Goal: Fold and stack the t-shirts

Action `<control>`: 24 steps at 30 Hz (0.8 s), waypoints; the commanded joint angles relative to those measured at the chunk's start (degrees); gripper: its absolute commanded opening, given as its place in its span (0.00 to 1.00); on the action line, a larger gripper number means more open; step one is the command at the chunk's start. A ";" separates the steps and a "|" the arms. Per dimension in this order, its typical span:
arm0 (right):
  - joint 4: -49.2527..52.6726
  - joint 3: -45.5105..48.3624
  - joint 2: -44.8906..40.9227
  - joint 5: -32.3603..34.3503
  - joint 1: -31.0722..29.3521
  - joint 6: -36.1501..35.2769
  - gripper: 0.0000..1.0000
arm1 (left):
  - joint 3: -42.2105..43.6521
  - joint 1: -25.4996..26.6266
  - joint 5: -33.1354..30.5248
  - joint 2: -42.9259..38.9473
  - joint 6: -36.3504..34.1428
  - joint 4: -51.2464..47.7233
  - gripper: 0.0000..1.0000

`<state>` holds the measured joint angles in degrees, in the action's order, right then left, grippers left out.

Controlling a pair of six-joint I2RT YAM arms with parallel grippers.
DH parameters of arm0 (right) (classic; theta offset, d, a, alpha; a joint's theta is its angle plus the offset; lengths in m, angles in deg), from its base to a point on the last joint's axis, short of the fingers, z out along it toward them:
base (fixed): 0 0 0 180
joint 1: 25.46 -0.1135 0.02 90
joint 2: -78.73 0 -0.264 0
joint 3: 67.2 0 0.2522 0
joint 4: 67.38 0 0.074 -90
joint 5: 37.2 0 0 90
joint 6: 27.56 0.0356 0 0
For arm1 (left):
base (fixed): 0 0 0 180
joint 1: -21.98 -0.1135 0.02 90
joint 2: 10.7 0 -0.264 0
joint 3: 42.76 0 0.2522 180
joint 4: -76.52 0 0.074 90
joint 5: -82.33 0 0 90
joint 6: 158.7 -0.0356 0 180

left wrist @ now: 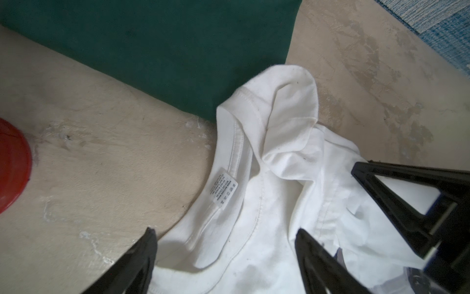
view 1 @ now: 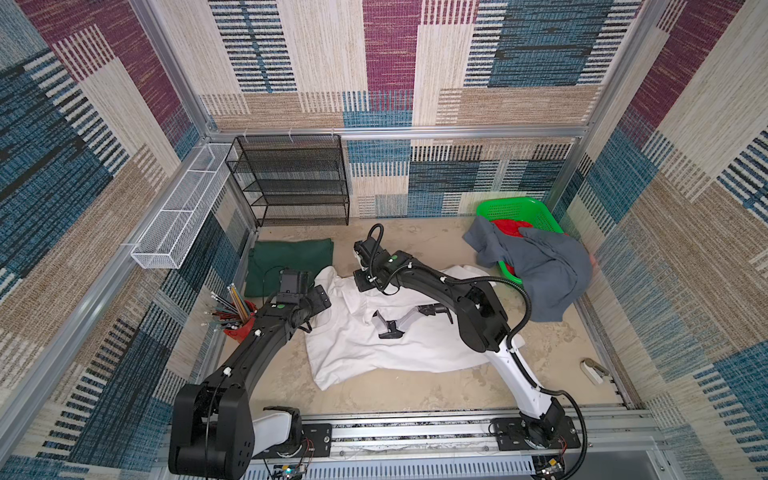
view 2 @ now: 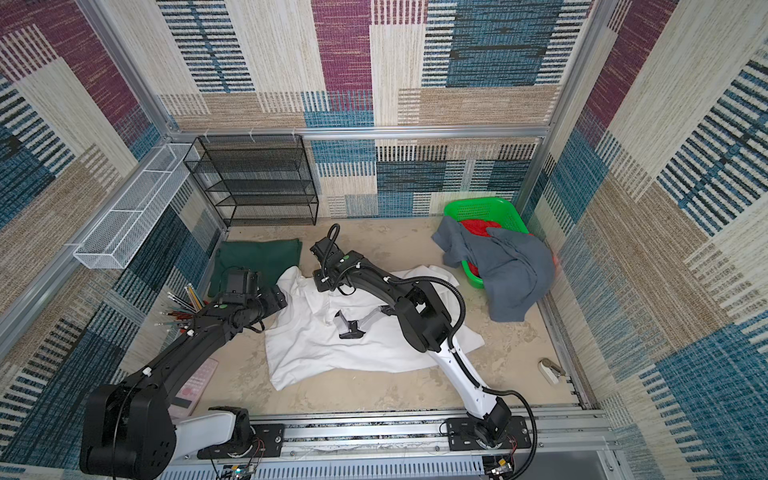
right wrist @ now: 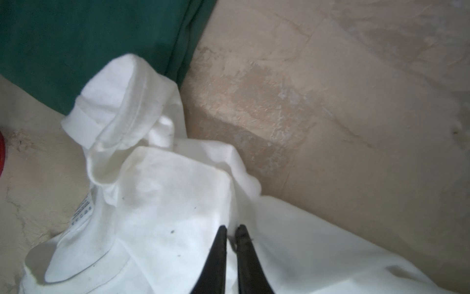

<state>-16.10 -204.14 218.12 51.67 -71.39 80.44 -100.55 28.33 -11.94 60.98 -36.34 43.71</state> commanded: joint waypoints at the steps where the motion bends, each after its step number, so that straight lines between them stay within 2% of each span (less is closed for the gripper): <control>1: -0.93 -0.11 -0.12 -1.41 -0.12 0.20 0.22 | 0.09 -0.11 0.31 -0.28 -0.31 0.11 0.86; 8: -0.11 -1.94 2.14 -0.49 -0.12 -0.12 0.32 | 0.35 -0.11 0.19 -0.46 -0.45 -0.14 0.86; 10: 0.10 -2.46 2.59 -0.04 -0.12 -0.21 0.31 | 0.44 -0.12 0.19 -0.48 -0.50 -0.27 0.86; 16: -0.19 -2.67 2.31 0.42 -0.12 -0.30 0.15 | 0.35 -0.11 0.01 -0.95 -0.49 -0.64 0.86; 20: -0.77 -1.26 0.40 0.42 -0.20 -0.35 0.00 | 0.57 -0.11 -0.24 -1.58 -0.53 -0.67 0.86; 24: -0.61 0.63 -2.05 0.86 -0.86 -0.31 0.00 | 0.61 -0.11 -0.35 -1.74 -0.50 -0.73 0.86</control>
<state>-16.12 -204.23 218.03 51.58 -71.74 80.22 -100.22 28.33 -11.96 59.50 -36.34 43.36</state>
